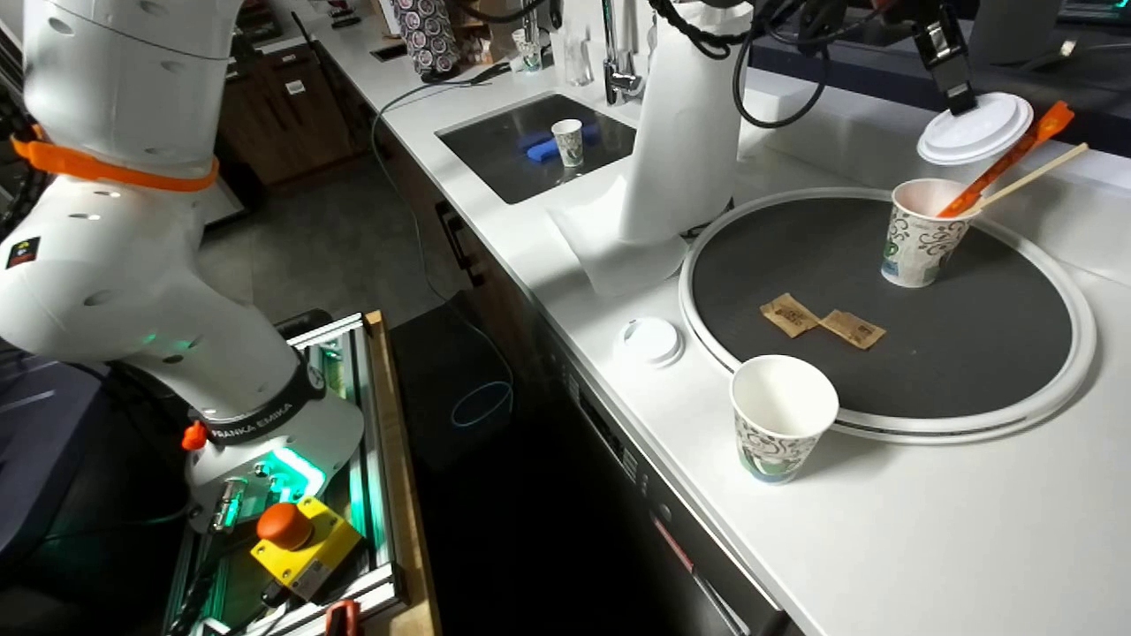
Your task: Remove the lid from the coffee cup
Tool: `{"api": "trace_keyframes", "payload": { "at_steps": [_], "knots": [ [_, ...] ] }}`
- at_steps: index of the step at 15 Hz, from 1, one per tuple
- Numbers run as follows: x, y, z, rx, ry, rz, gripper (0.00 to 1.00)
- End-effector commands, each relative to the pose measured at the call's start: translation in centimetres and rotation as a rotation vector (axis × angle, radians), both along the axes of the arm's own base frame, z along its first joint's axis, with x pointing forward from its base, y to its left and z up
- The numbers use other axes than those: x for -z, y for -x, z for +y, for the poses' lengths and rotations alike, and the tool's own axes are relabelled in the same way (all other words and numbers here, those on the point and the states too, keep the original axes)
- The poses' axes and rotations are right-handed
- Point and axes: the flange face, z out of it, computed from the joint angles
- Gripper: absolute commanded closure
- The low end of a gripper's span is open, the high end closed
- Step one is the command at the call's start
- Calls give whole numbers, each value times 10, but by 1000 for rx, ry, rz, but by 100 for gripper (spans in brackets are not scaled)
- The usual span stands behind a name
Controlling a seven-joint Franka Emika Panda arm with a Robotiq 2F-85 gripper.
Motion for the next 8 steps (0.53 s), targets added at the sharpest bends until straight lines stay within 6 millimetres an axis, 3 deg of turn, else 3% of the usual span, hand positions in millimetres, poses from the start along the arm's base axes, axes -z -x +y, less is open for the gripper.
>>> {"api": "trace_keyframes", "payload": {
  "at_steps": [1,4,8],
  "knots": [
    [-18,26,20,-104,-121,107,98],
    [-8,47,25,-142,-207,221,98],
    [46,78,16,-54,-249,439,98]
  ]
}}
